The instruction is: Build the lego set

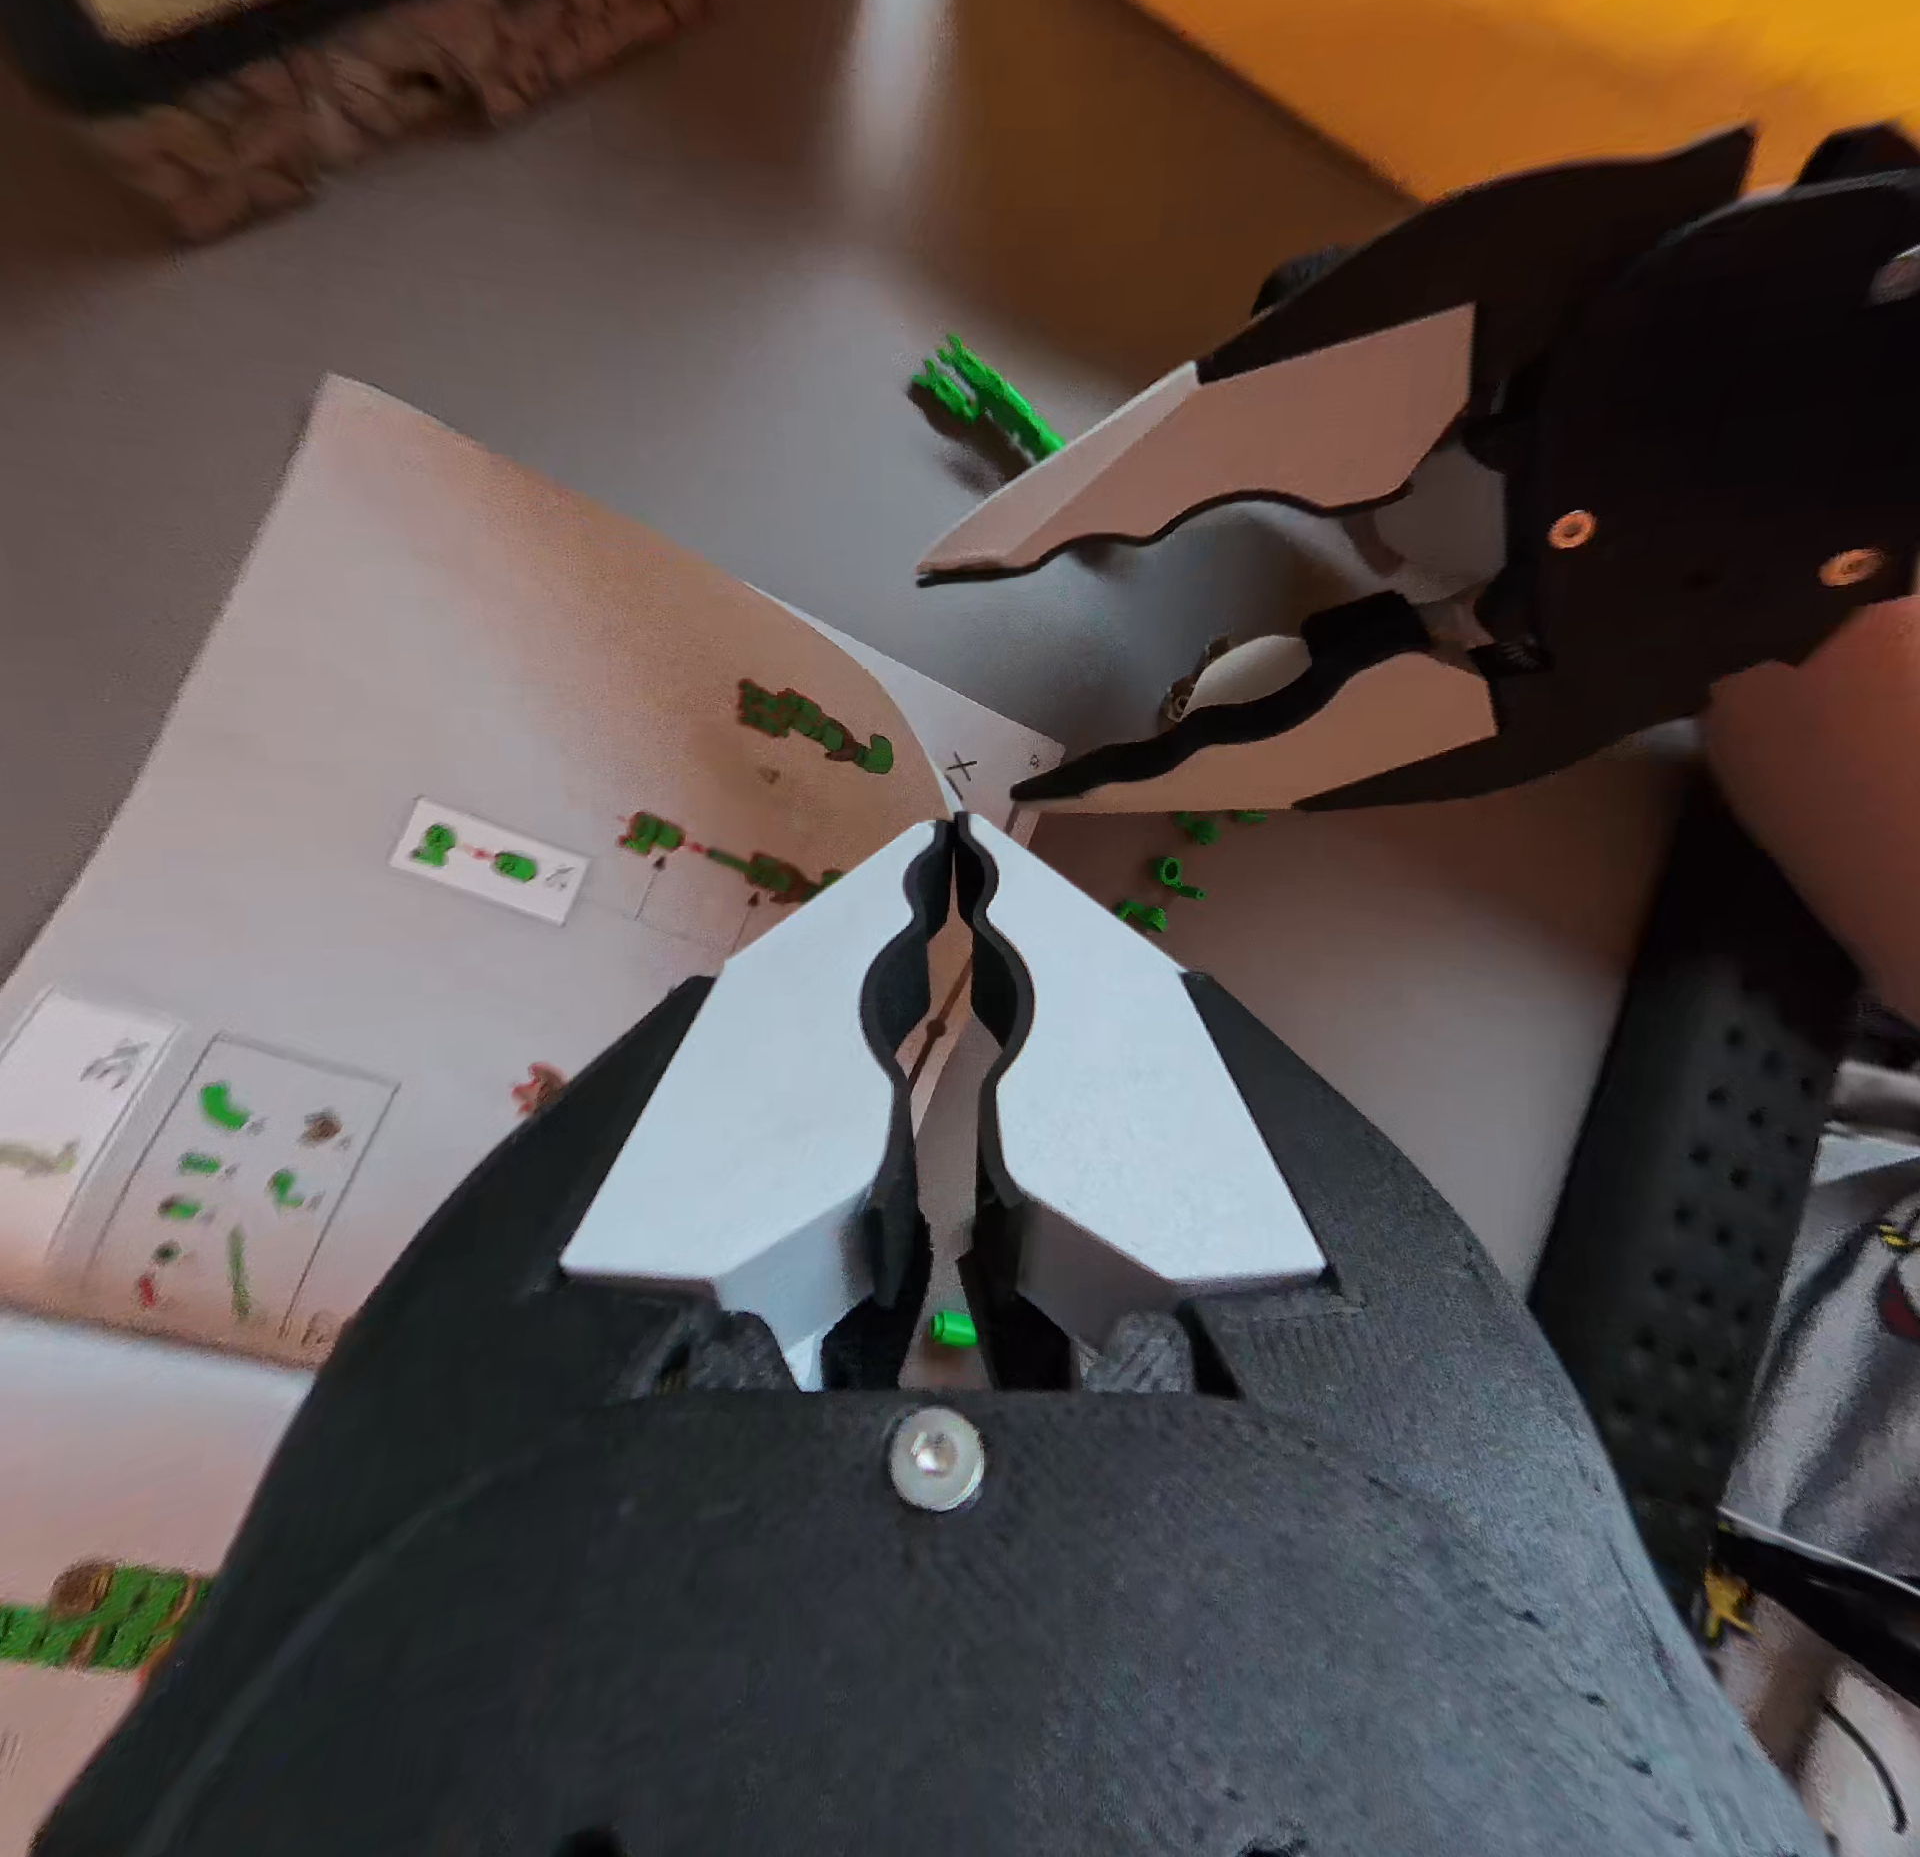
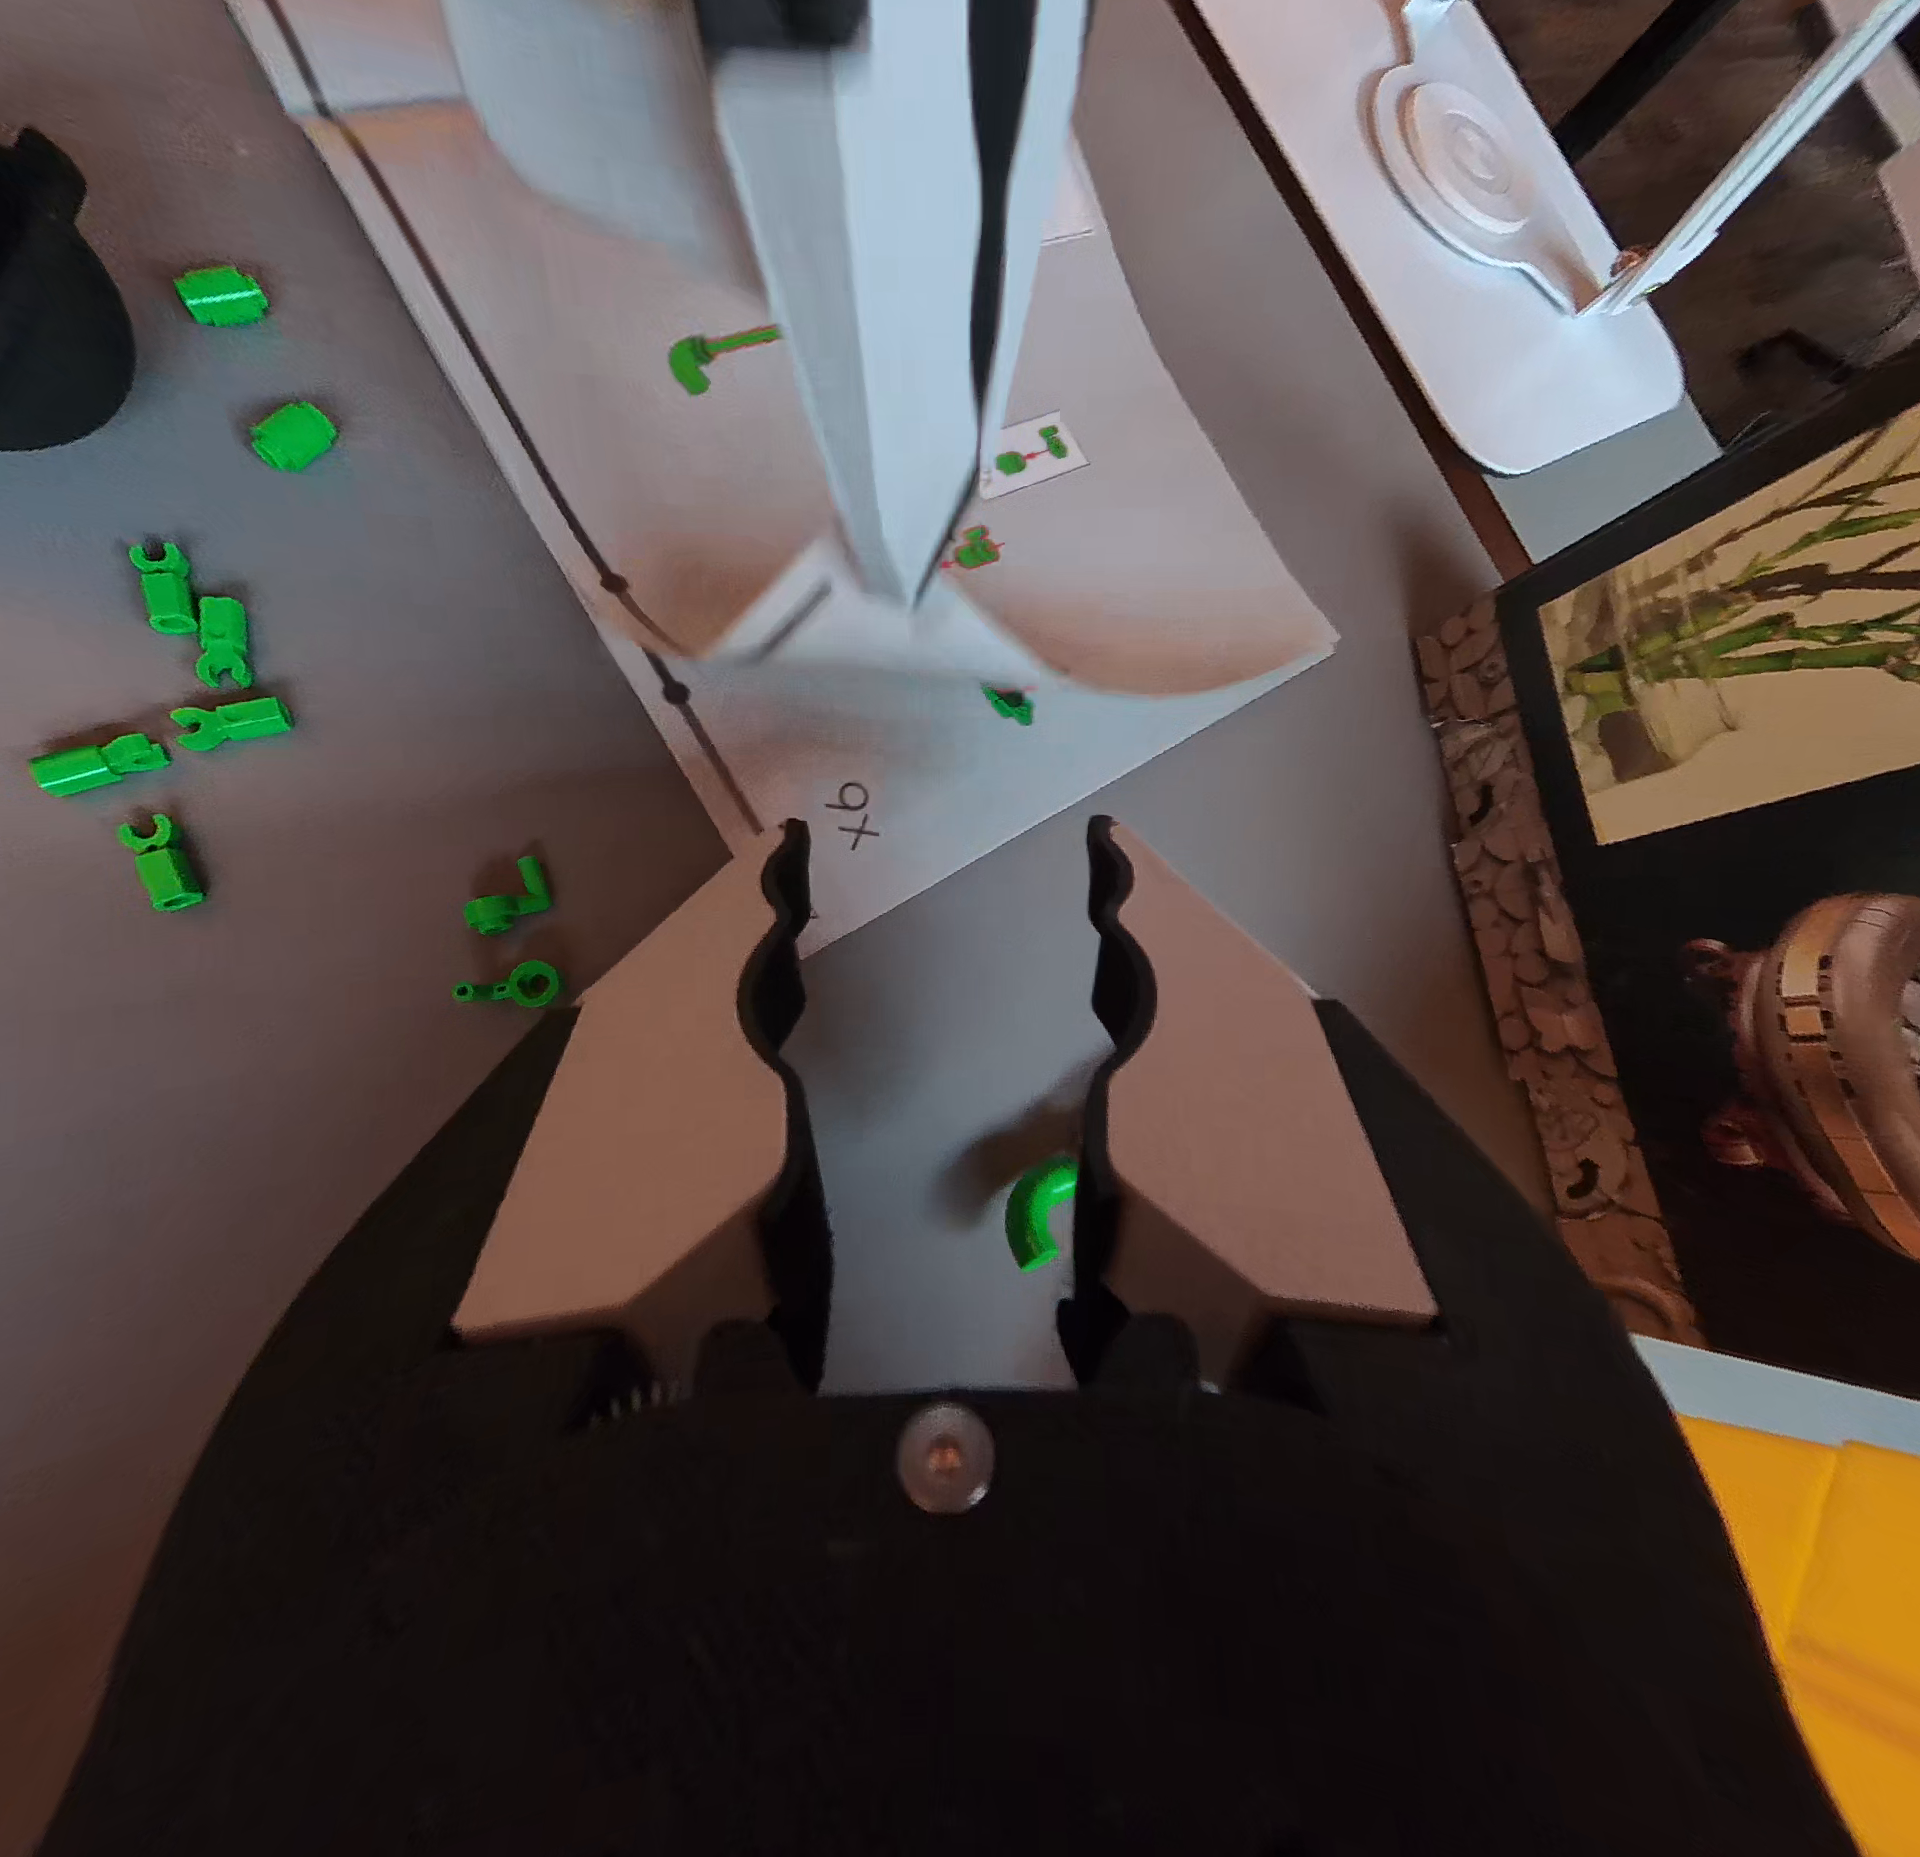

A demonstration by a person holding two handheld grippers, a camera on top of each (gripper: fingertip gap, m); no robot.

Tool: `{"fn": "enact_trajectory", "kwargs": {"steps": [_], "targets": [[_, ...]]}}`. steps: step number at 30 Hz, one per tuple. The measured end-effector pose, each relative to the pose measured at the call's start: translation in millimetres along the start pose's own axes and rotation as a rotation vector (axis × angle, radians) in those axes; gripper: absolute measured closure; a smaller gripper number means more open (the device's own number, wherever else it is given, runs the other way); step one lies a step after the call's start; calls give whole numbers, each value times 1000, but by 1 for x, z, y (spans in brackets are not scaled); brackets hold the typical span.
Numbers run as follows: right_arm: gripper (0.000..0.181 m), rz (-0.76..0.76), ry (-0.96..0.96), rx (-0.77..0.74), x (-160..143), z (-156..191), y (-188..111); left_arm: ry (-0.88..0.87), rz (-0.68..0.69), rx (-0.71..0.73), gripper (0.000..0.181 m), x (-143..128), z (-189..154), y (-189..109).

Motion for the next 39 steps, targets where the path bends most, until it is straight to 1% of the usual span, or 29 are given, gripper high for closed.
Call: {"fn": "enact_trajectory", "kwargs": {"steps": [1, 3, 6, 8, 10, 12, 15, 17, 19, 21, 24, 26, 28, 31, 33, 35, 37, 39], "targets": [[128, -9, 7, -9, 1, -2, -1, -16, -47, -7, 181, 1, 1, -14], [127, -26, 24, -14, 4, -5, -4, -41, -140, 1, 181, -1, 6, -47], [127, -18, 19, -15, 4, -4, -3, -75, -248, 72, 181, -19, 18, -100], [127, 2, 9, -21, 3, -3, -1, -111, -303, 120, 181, -41, 24, -131], [132, 14, 26, -17, 5, -2, 0, -161, -346, 175, 181, -70, 31, -156], [136, 0, 62, -6, 11, -2, -1, -222, -382, 219, 181, -103, 38, -172], [136, -26, 133, 20, 24, -2, -4, -301, -420, 243, 181, -147, 47, -183], [136, -37, 178, 49, 32, 0, -5, -331, -450, 251, 181, -167, 51, -186], [134, -45, 213, 87, 40, 5, -5, -349, -496, 229, 181, -176, 53, -188], [132, -45, 241, 109, 48, 10, -4, -356, -540, 190, 181, -176, 53, -191], [128, -77, 267, 142, 67, 23, -5, -335, -583, 129, 181, -163, 46, -194], [118, -122, 275, 144, 91, 34, -8, -304, -585, 109, 181, -151, 39, -192], [107, -176, 241, 136, 120, 50, -12, -267, -581, 105, 181, -140, 32, -188], [105, -229, 138, 94, 154, 74, -13, -245, -607, 41, 181, -127, 21, -183], [103, -216, 101, 73, 160, 82, -8, -262, -645, -42, 181, -114, 13, -181], [97, -168, 114, 9, 154, 75, -2, -260, -676, -105, 181, -96, 6, -179], [93, -147, 205, -28, 149, 67, 2, -242, -679, -117, 181, -78, 0, -173], [93, -168, 311, -38, 151, 64, 3, -219, -657, -132, 181, -62, -8, -161]]}}
Point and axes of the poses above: each gripper's, where its closed fingertips meet, y out along the fingers, x out of its top, z = x × y across the jaws, the point moved 3 cm from there along -y, back along the fingers, and after that the axes turned 8 degrees about -x, right-handed, at the moved point
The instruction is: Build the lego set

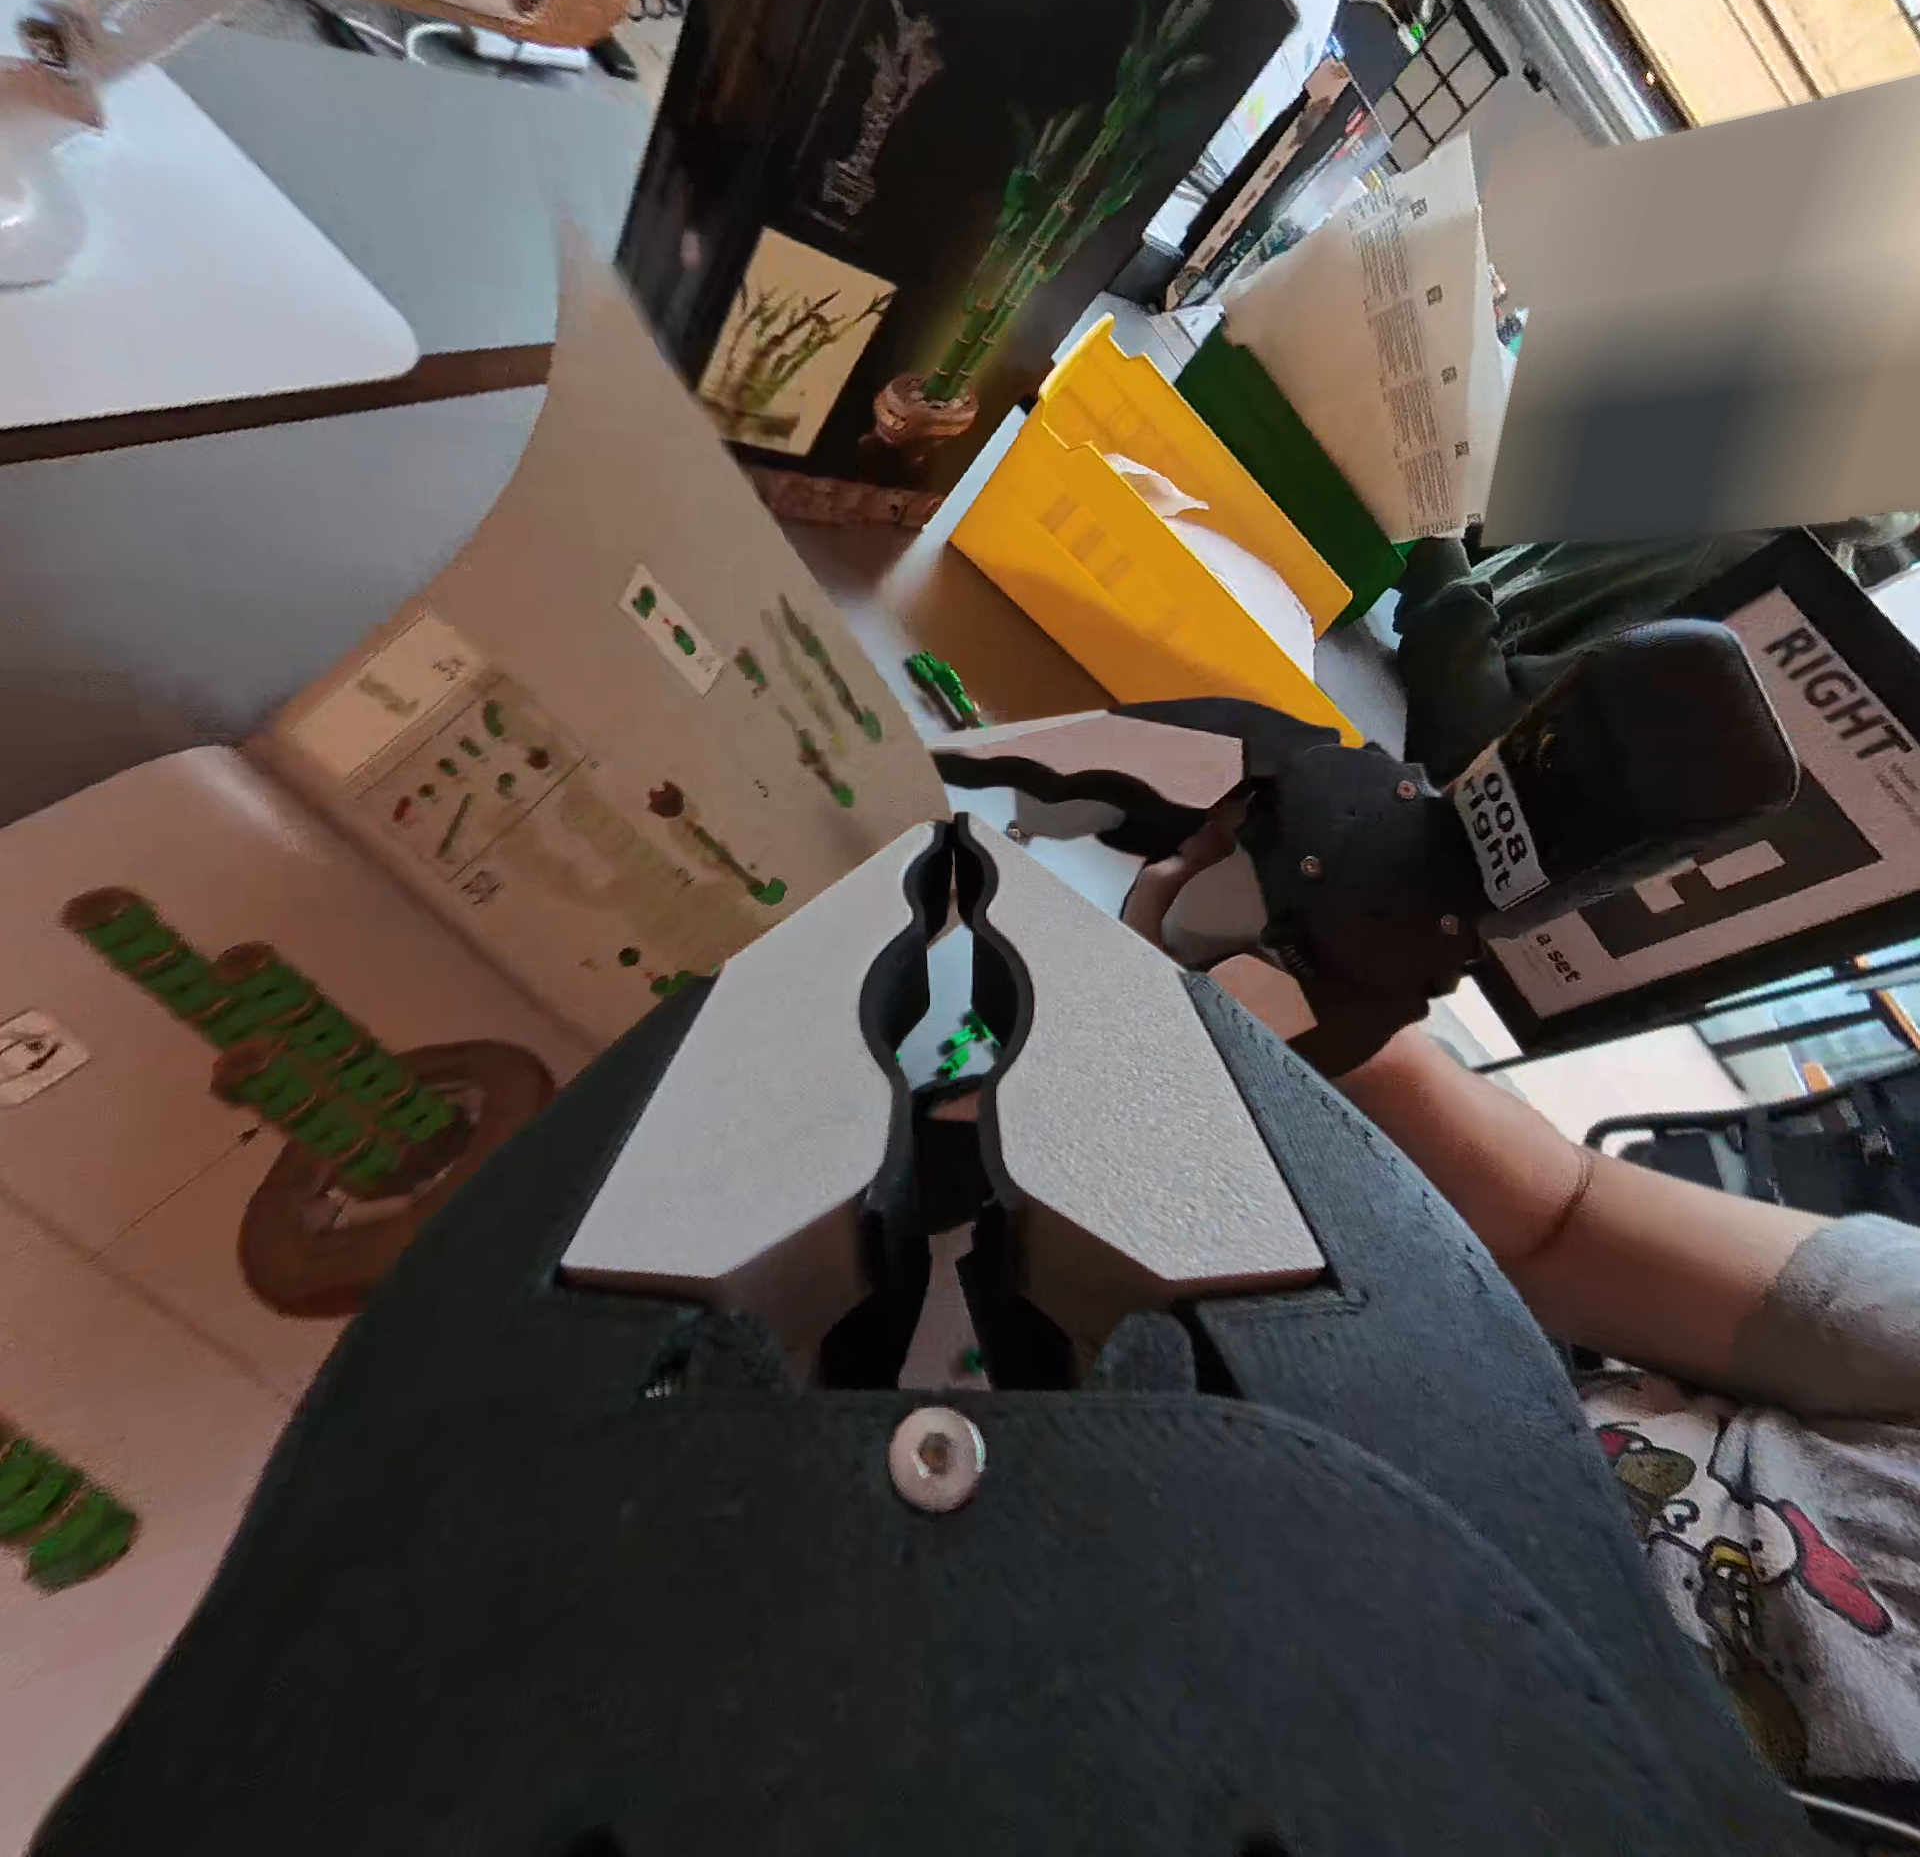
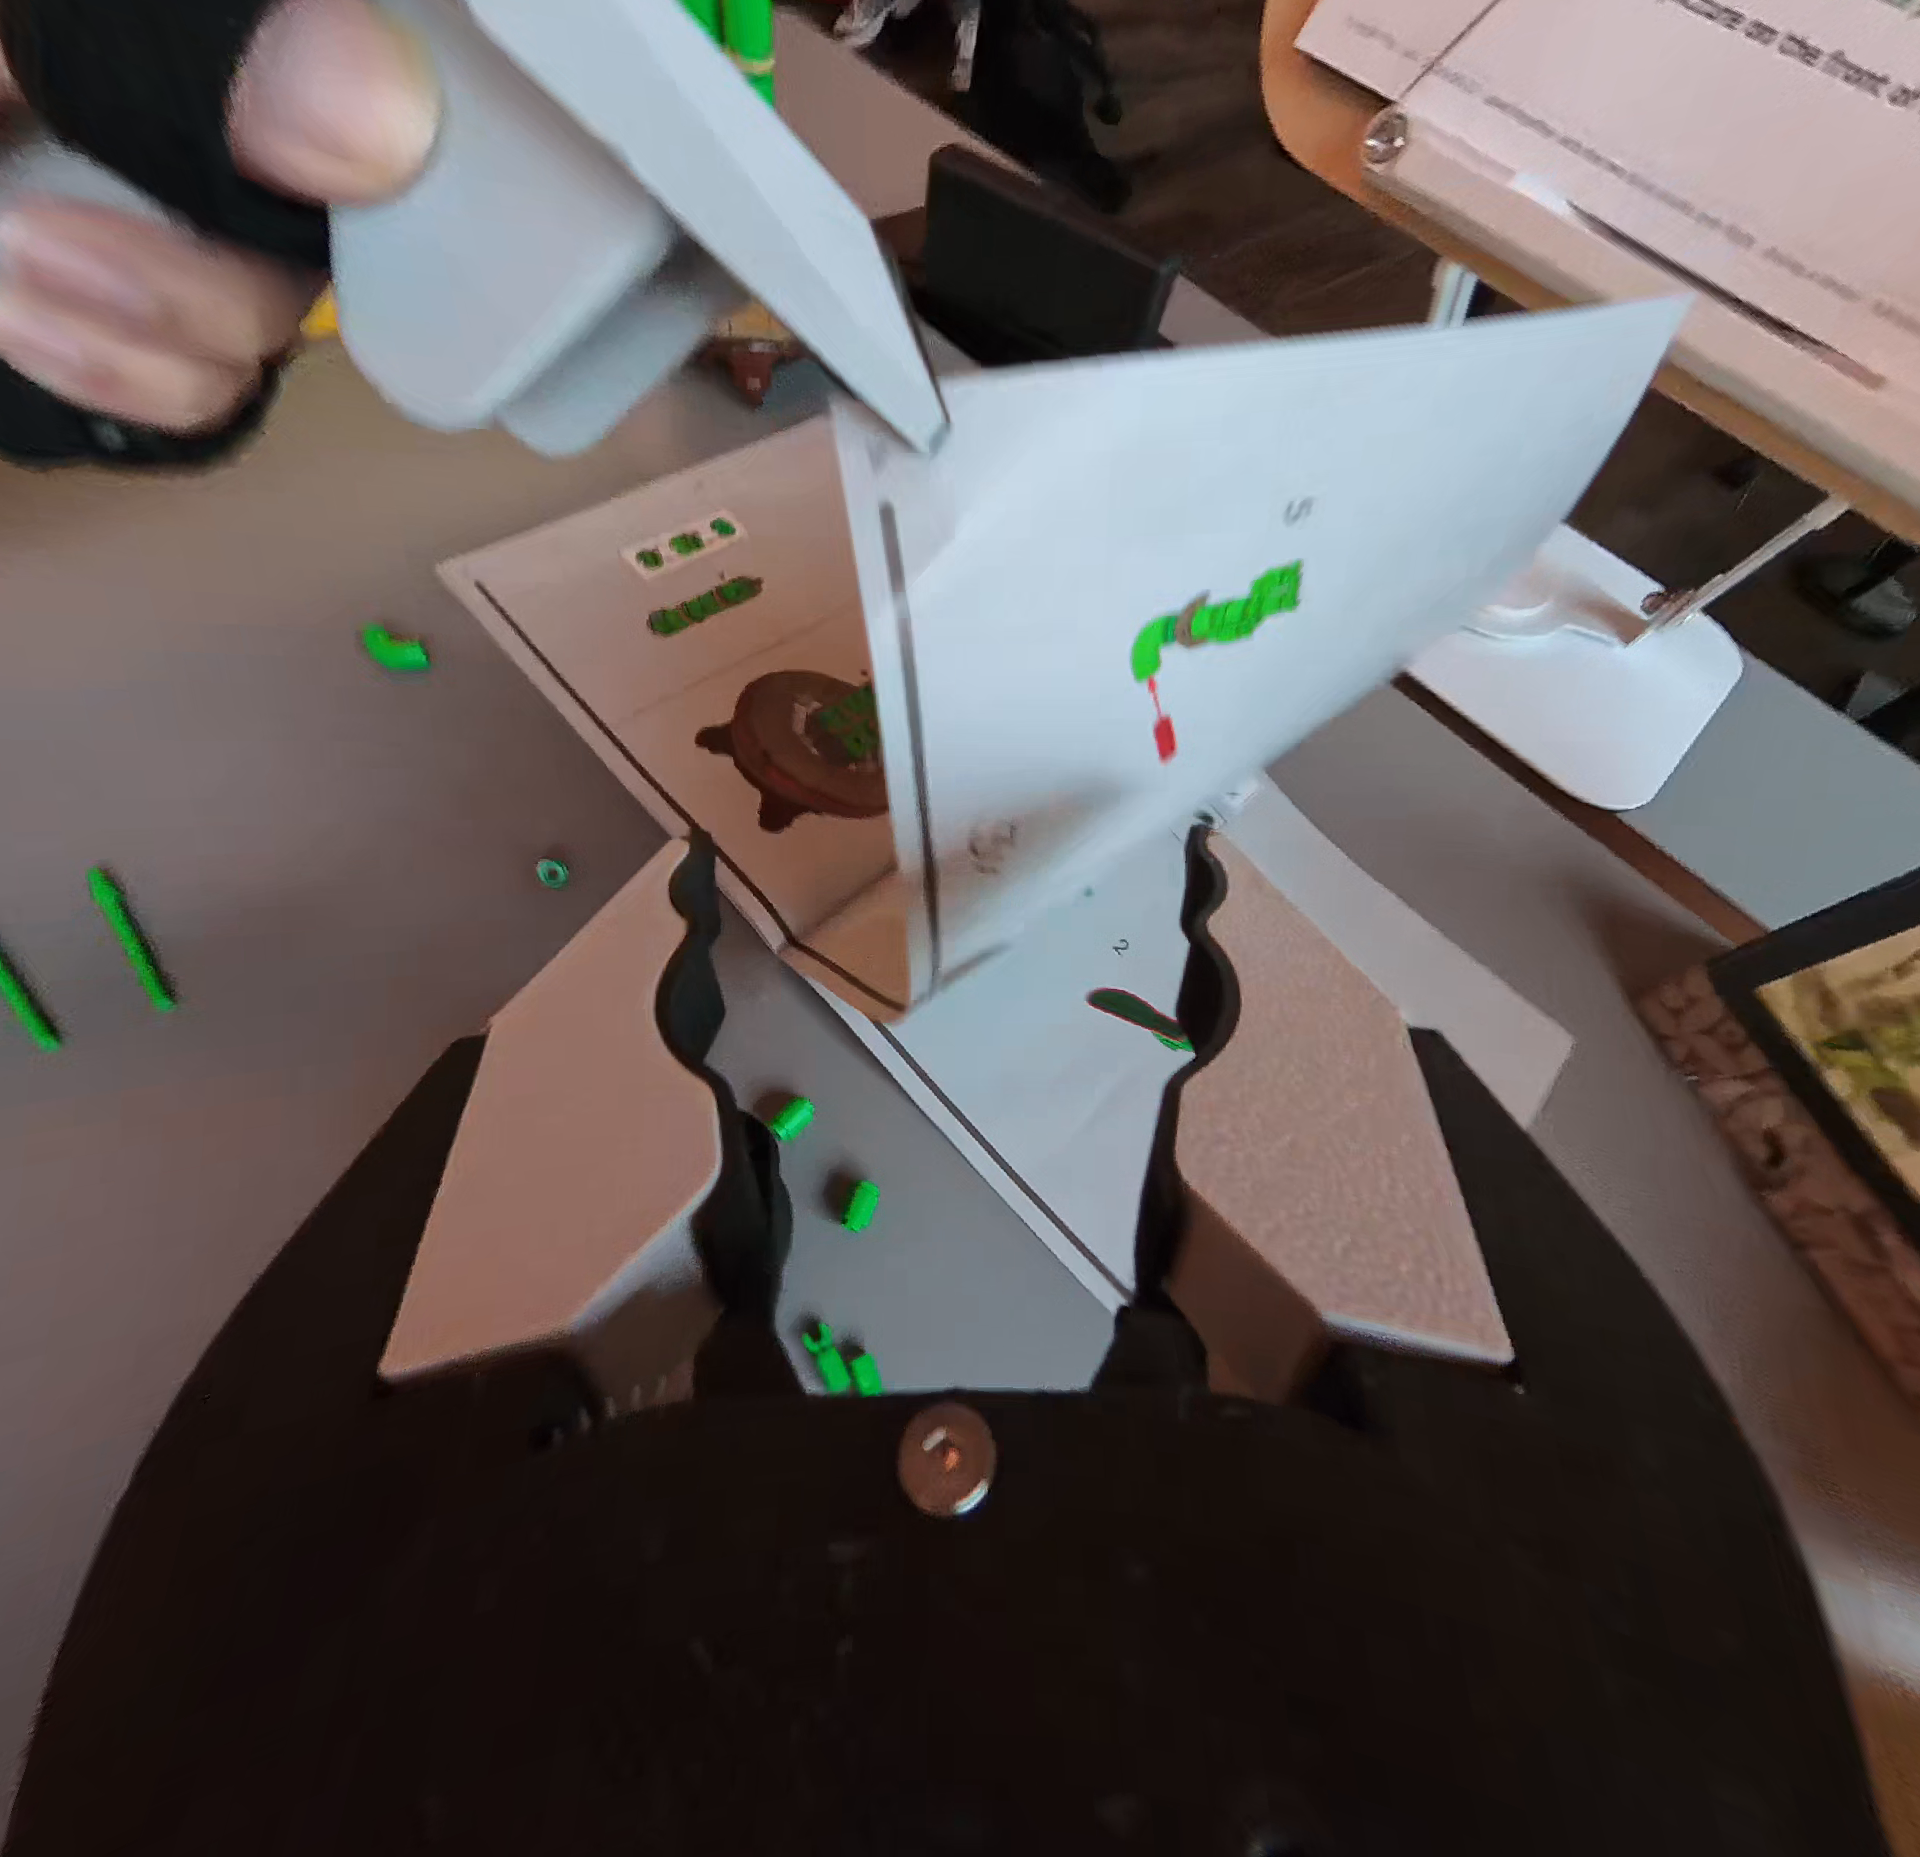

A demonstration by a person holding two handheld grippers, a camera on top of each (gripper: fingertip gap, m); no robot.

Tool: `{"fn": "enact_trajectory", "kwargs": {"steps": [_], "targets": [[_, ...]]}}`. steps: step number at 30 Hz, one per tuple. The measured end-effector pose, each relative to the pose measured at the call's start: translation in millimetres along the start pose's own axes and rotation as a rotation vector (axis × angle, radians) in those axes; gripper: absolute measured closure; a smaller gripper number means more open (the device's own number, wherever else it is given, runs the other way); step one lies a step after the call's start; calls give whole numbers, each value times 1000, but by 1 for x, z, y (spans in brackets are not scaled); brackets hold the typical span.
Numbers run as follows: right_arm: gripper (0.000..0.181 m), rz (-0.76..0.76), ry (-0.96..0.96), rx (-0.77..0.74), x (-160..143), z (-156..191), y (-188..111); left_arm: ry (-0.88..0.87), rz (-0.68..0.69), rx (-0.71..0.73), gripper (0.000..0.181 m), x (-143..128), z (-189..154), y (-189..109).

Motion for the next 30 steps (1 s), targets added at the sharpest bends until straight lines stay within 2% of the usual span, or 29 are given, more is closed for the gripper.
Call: {"fn": "enact_trajectory", "kwargs": {"steps": [3, 7, 11, 14, 18, 24, 30], "targets": [[84, -5, 113, 75, -5, 7, 7, -11, 26, -40, 181, -1, -4, 26], [58, 32, 188, 149, -22, -2, 14, -58, 44, -128, 181, -7, -8, 52], [57, -9, 310, 251, -23, -9, 16, -65, 61, -190, 181, -12, -10, 69], [57, -8, 312, 268, -28, -10, 18, -101, 101, -233, 152, -17, -12, 76], [54, 10, 282, 306, -39, -7, 18, -105, 71, -247, 140, -9, -9, 64], [53, 7, 290, 327, -47, -9, 18, -73, 19, -210, 141, 7, 0, 37], [54, 29, 301, 323, -55, -12, 16, -98, -22, -237, 144, 14, 2, 25]]}}
Point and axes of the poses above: each gripper's, where its closed fingertips meet, y out along the fingers, x out of its top, z = x × y across the jaws, the point moved 3 cm from there along -y, back along the fingers, and after that the axes turned 8 degrees about -x, right-handed, at the moved point
